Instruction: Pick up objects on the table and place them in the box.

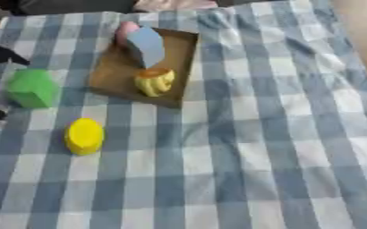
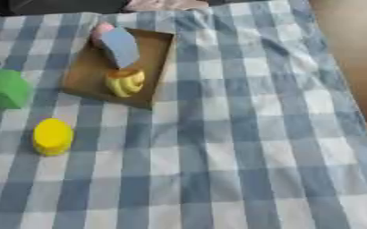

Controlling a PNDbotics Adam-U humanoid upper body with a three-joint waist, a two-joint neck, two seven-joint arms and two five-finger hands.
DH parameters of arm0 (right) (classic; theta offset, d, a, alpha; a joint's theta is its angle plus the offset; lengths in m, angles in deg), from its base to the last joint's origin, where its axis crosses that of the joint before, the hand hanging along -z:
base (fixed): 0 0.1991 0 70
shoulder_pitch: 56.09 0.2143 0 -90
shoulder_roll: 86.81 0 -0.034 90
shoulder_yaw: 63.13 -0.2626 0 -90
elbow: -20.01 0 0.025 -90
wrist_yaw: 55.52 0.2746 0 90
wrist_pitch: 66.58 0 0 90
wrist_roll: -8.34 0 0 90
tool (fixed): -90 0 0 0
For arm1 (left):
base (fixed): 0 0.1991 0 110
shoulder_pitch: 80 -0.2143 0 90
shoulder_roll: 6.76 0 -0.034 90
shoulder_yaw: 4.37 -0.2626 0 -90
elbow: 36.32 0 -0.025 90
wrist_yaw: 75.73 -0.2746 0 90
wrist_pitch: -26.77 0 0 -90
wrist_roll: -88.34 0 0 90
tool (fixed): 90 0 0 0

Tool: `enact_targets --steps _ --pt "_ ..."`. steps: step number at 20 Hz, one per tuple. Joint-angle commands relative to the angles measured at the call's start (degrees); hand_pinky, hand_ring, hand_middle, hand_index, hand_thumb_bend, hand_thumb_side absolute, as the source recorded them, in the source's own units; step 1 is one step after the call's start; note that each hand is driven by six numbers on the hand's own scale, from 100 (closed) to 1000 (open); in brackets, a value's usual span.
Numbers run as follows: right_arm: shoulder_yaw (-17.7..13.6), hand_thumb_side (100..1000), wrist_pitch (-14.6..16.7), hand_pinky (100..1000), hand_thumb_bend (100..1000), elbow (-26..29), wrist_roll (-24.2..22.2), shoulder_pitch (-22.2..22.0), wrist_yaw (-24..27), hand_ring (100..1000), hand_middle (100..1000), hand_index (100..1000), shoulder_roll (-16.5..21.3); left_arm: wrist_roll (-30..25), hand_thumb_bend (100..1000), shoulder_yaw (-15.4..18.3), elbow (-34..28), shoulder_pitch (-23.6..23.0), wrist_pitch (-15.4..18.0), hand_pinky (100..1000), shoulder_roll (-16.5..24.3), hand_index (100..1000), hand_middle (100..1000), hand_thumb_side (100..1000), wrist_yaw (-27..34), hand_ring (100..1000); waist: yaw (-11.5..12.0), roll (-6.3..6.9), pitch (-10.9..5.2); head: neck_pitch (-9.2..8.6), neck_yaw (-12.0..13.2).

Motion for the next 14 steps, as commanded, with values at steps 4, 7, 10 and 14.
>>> enact_targets --steps 4,7,10,14 --pt "-1.09 468 -0.06 841 100 -0.15 -0.73 0.29 -0.32 610 434 755 0.77 -0.29 547 0.06 2.85 2.11 1.00 1000 -0.33 971 885 287 -2.38 985 -0.31 -0.04 -0.72 -0.81 0.60" --pt "-1.21 466 -0.16 843 100 -0.60 -1.05 0.13 -0.32 609 441 757 0.56 0.11 458 0.18 3.29 2.23 0.94 983 -0.71 924 802 244 -2.72 931 -0.34 0.01 -0.58 -0.80 0.66" --pt "-1.41 470 0.38 846 100 -1.26 -1.65 0.05 0.01 614 445 760 0.36 1.46 352 0.63 2.64 2.44 0.48 888 -0.97 814 635 238 -2.22 804 -0.26 0.03 -0.59 -0.71 0.62" --pt "-1.52 469 1.28 848 100 -1.72 -2.58 -0.04 0.72 616 448 763 0.16 7.04 284 0.88 0.90 2.69 -0.38 788 -1.01 619 448 225 -3.45 653 -0.25 0.03 -0.69 -0.65 0.66"
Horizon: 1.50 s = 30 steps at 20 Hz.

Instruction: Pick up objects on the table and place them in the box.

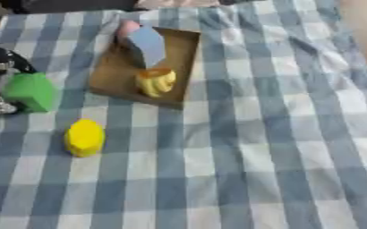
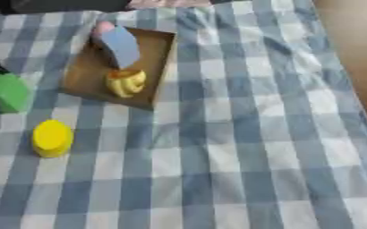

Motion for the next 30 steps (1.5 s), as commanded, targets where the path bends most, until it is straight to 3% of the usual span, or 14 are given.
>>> enact_targets --steps 1,5,11,13,21,30 --pt "-1.17 469 0.67 848 100 -0.17 -0.77 0.37 0.54 617 448 762 1.10 4.61 249 0.92 -2.06 0.92 -0.48 789 1.24 624 452 223 -1.27 653 -0.05 -0.17 -1.16 -0.63 0.08" --pt "-1.62 470 1.20 849 100 -0.62 -0.81 -0.17 0.70 618 449 762 1.15 5.05 100 1.42 -6.81 1.71 -0.47 781 0.85 648 465 208 2.06 645 0.02 -0.30 -1.36 -0.38 -0.26" --pt "-1.86 470 1.53 848 100 -0.55 -0.49 -0.33 1.36 619 450 760 1.29 1.20 100 2.26 -14.52 5.76 -2.49 779 -0.44 652 467 214 11.63 633 0.29 -0.46 -1.86 0.06 -1.26" --pt "-1.64 465 1.65 849 100 -0.39 -0.59 -0.31 1.49 619 450 761 1.41 -0.38 100 1.73 -15.23 9.20 -2.86 781 -2.00 654 472 216 13.48 636 0.35 -0.40 -2.19 0.08 -1.36" --pt "-1.10 470 1.60 850 100 -0.57 -1.46 -0.02 1.62 618 449 761 1.08 -6.01 100 -0.25 -8.85 15.58 -4.05 803 -7.75 682 511 241 12.88 673 -0.34 -0.06 -2.43 -0.52 -0.56" --pt "-0.61 470 1.56 852 100 -0.39 -2.51 0.81 1.96 618 449 762 0.70 -7.22 100 0.79 3.15 19.84 -3.59 862 -12.82 706 632 232 1.28 774 -1.36 0.40 -2.04 -1.29 0.19"
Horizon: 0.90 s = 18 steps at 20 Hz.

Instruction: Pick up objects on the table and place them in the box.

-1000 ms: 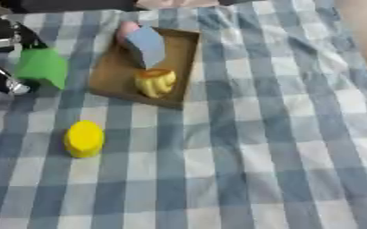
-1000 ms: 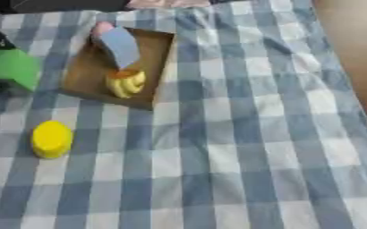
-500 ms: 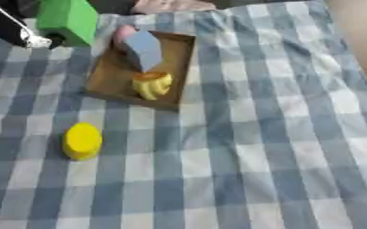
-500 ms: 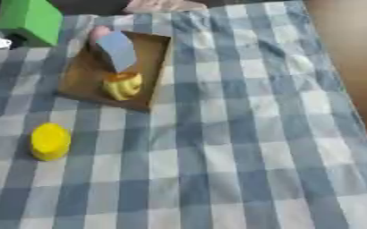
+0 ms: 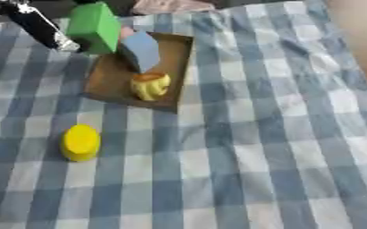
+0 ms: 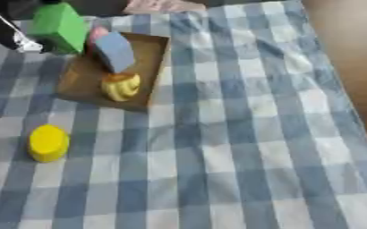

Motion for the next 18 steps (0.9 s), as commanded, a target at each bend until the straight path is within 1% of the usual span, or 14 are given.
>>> enact_targets --steps 1,4,9,14,17,18 --pt "-0.35 470 0.08 853 100 0.37 -0.52 0.82 0.64 618 449 762 1.20 0.19 100 1.28 2.72 2.09 0.74 871 -0.06 708 653 232 -4.53 787 -0.16 -0.11 -1.05 -0.91 0.31" --pt "-0.41 470 -0.06 854 100 0.21 -0.83 0.85 0.63 617 448 762 0.96 0.88 100 1.69 4.77 2.60 1.74 878 -1.09 724 685 234 -6.81 798 -0.34 0.03 -0.84 -1.10 0.57" --pt "-0.50 470 -0.07 855 100 0.16 -1.18 0.90 0.66 618 448 762 0.65 1.23 100 1.58 6.94 2.80 3.05 885 -2.47 745 713 237 -7.57 814 -0.77 0.10 -0.56 -1.38 0.91" --pt "-0.67 470 -0.14 856 100 -0.05 -1.21 0.93 0.73 618 448 762 0.51 0.27 100 1.15 8.15 2.73 3.77 900 -2.94 781 747 242 -8.06 840 -0.91 0.14 -0.45 -1.17 0.84" --pt "-0.73 470 -0.14 856 100 -0.11 -1.20 0.99 0.85 618 448 762 0.48 -0.46 151 1.00 8.44 2.66 4.11 923 -3.01 839 788 245 -8.29 875 -0.89 0.12 -0.47 -0.82 0.64" --pt "-0.75 470 -0.14 856 100 -0.12 -1.18 0.98 0.89 618 448 762 0.48 -0.87 173 0.92 8.43 2.60 4.22 933 -2.96 868 805 329 -8.32 891 -0.87 0.10 -0.48 -0.69 0.57"
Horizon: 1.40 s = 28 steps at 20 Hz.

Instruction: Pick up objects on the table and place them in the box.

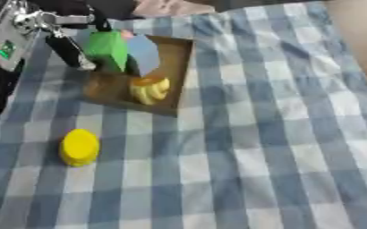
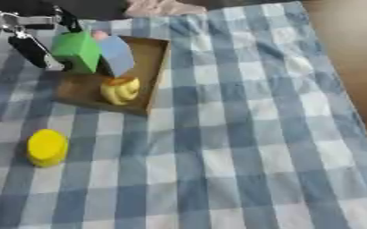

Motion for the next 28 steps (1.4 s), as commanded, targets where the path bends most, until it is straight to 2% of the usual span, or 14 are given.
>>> enact_targets --steps 1,3,5,9,13,18,23,25,28 --pt "-0.76 470 0.03 856 100 0.18 -0.10 0.60 0.80 618 448 762 1.17 -2.63 191 -0.09 -0.27 1.09 1.77 940 0.54 886 817 396 -0.57 901 -0.10 -0.28 -1.08 -0.01 -0.19" --pt "-0.78 470 0.04 856 100 0.13 -0.09 0.53 0.82 617 447 762 1.16 -3.37 310 -0.32 -0.91 1.01 2.24 959 0.80 908 839 579 -0.72 925 -0.01 -0.32 -1.16 0.25 -0.38" --pt "-0.76 470 0.00 856 100 0.04 -0.11 0.46 0.88 617 447 762 1.11 -3.73 404 -0.67 -2.00 0.89 2.91 966 1.17 912 840 652 -1.16 933 0.12 -0.36 -1.31 0.66 -0.68" --pt "-0.66 470 0.02 856 100 -0.13 -0.32 0.32 0.96 617 447 760 0.97 -3.74 472 -1.01 -3.39 0.65 3.69 974 1.51 931 847 772 -1.72 942 0.31 -0.57 -1.65 1.59 -1.05" --pt "-0.66 469 0.06 856 100 -0.25 -0.37 0.15 1.10 617 446 760 0.82 -3.54 468 -1.07 -4.32 0.50 4.11 971 1.66 929 847 743 -1.40 941 0.38 -0.79 -1.95 1.92 -1.08" --pt "-0.64 470 -0.04 857 100 -0.50 -0.52 0.03 1.31 617 447 760 0.69 -3.69 418 -0.97 -5.52 0.34 4.08 969 1.93 923 845 659 0.27 938 0.70 -0.87 -2.37 2.00 -1.17" --pt "-0.64 470 0.00 857 100 -0.59 -0.70 -0.23 1.48 618 447 760 0.64 -3.80 319 -1.13 -7.15 -0.41 3.89 960 2.75 909 835 558 2.02 927 0.79 -0.97 -2.71 1.97 -1.21" --pt "-0.81 470 0.07 857 100 -0.50 -0.53 -0.48 1.49 618 448 759 0.76 -3.51 296 -1.79 -10.18 -1.73 4.64 957 4.48 906 830 521 4.80 921 0.93 -0.94 -2.75 2.06 -1.37" --pt "-1.27 470 -0.02 858 100 -0.44 -0.02 -0.85 1.56 618 447 760 0.83 -3.84 263 -3.37 -18.47 -5.11 5.60 950 8.71 901 819 490 11.43 910 1.31 -0.84 -2.73 2.28 -1.90"
